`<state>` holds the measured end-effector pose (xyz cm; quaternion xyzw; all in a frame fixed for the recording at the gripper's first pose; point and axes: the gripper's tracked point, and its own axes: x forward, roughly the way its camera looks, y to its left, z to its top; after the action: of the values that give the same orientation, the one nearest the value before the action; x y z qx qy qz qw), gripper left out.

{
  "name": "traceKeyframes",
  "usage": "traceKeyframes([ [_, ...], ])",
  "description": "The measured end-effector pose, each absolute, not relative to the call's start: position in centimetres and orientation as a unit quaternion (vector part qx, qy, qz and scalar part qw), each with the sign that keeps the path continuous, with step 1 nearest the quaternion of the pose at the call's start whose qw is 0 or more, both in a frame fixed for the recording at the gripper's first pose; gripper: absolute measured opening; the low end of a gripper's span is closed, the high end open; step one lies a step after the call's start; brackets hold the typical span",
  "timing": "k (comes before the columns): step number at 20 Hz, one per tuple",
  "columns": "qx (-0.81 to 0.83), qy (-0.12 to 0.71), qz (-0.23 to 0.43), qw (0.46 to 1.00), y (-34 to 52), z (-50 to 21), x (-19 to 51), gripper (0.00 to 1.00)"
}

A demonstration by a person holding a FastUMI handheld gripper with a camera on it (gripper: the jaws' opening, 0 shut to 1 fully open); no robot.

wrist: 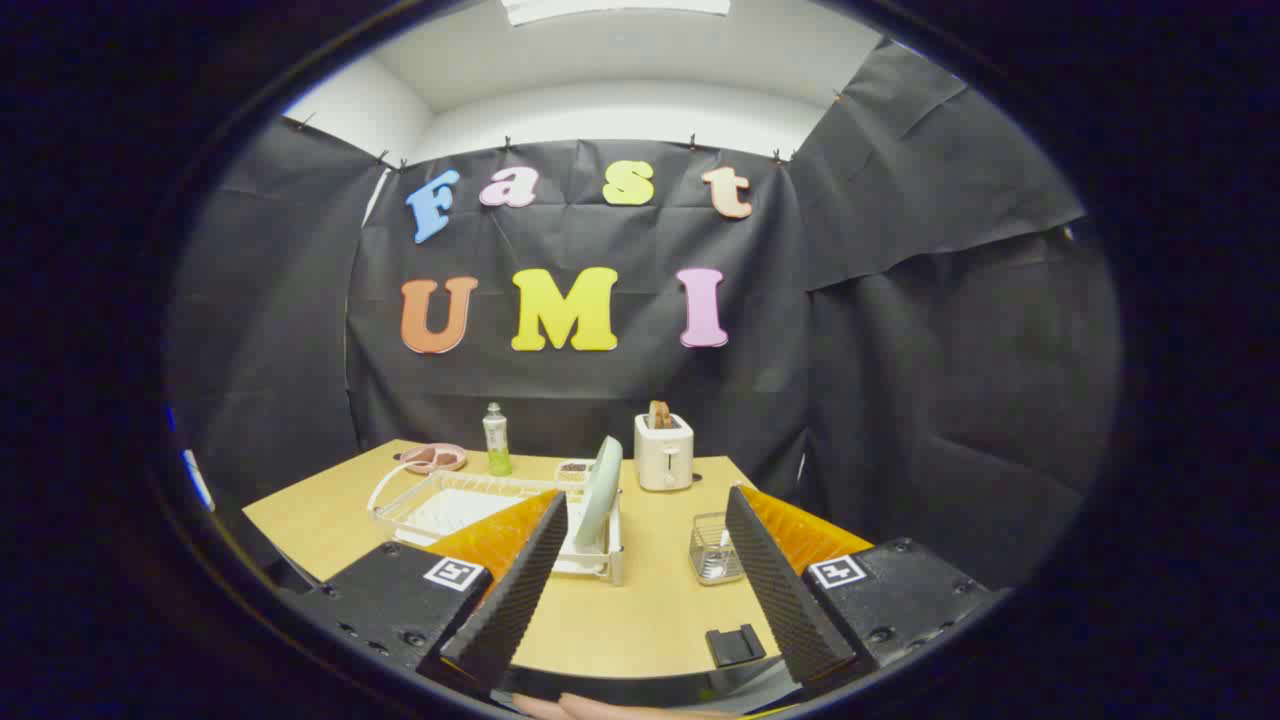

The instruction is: Take the plate from the dish rack, then take the spoon from the basket and place it into the plate.

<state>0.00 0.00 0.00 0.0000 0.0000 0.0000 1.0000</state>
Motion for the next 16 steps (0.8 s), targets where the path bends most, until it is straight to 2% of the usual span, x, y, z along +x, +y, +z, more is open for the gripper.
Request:
traceKeyframes([
  [16,-0.003,0.019,-0.005,1.000,-1.0,-1.5,0.6,1.00],
])
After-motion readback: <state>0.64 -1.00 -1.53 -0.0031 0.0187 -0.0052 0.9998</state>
